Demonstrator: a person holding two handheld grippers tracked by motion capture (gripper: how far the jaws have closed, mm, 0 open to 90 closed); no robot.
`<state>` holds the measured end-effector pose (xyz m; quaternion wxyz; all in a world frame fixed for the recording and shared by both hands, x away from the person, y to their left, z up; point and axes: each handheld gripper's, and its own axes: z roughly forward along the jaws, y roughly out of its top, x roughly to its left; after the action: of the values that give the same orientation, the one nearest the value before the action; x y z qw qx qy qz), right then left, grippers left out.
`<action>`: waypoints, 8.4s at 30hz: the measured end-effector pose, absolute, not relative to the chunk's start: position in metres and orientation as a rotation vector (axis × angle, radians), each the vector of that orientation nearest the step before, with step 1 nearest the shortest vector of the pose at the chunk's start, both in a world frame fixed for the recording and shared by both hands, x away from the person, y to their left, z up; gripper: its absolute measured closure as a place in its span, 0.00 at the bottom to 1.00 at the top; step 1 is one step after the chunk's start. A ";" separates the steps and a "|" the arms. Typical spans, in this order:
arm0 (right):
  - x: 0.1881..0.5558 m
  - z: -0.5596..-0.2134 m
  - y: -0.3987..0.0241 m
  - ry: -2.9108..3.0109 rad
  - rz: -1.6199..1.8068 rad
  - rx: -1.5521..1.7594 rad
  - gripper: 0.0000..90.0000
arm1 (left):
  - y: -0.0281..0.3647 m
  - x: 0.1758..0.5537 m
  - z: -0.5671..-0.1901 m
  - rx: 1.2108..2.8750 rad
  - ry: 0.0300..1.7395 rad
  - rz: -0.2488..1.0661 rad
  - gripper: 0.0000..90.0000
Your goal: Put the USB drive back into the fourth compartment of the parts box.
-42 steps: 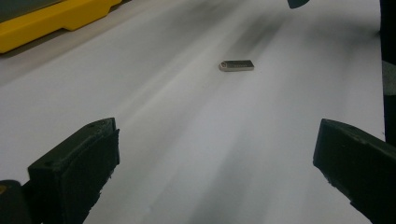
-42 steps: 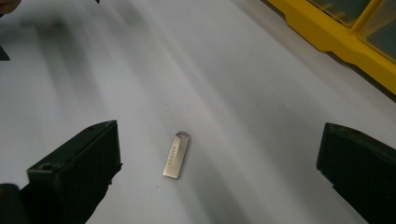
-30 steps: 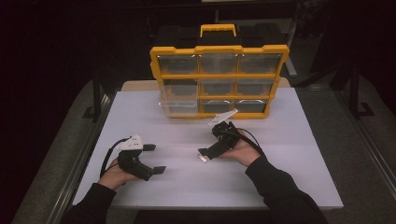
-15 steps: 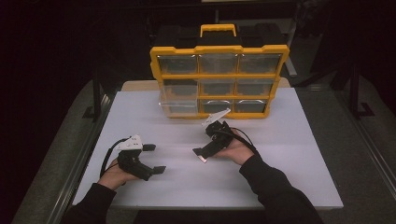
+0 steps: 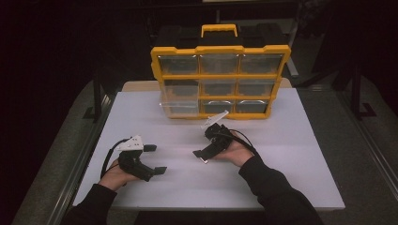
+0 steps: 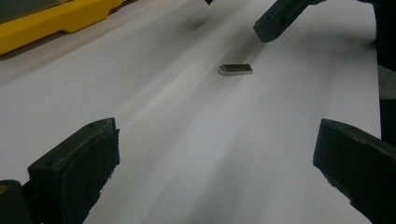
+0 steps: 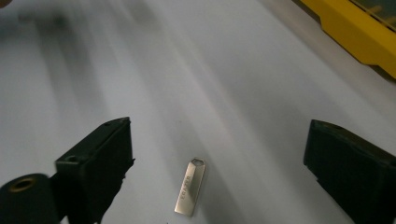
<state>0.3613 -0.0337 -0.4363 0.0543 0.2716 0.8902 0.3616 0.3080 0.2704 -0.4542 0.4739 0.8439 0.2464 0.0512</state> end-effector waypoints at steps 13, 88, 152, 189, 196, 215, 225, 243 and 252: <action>0.357 -0.442 -0.033 2.740 1.051 0.812 0.30 | 0.270 0.308 -0.454 2.068 0.599 0.129 0.00; 0.353 -0.453 -0.035 2.831 0.894 0.712 0.87 | 0.268 0.305 -0.455 2.079 0.581 0.121 0.00; 0.385 -0.368 -0.066 2.794 1.011 0.723 0.87 | 0.267 0.301 -0.455 2.069 0.585 0.118 0.00; 0.419 -0.281 -0.062 2.667 1.128 0.689 0.87 | 0.267 0.301 -0.455 2.067 0.589 0.119 0.00; 0.427 -0.268 -0.052 2.649 1.147 0.673 0.87 | 0.267 0.301 -0.455 2.067 0.587 0.117 0.00; 0.446 -0.267 -0.005 2.663 1.181 0.661 0.75 | 0.267 0.301 -0.455 2.060 0.585 0.116 0.00; 0.437 -0.261 -0.030 2.622 1.228 0.718 0.64 | 0.267 0.301 -0.455 2.063 0.589 0.113 0.00; 0.409 -0.279 -0.070 2.562 1.191 0.780 0.39 | 0.266 0.300 -0.455 2.066 0.588 0.113 0.00; 0.393 -0.305 -0.084 2.543 1.202 0.838 0.26 | 0.267 0.300 -0.455 2.069 0.587 0.113 0.00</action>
<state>0.3932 -0.0843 -0.3052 0.1031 0.2841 0.8618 0.4074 0.3002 0.2666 -0.4554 0.4742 0.8458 0.2402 0.0463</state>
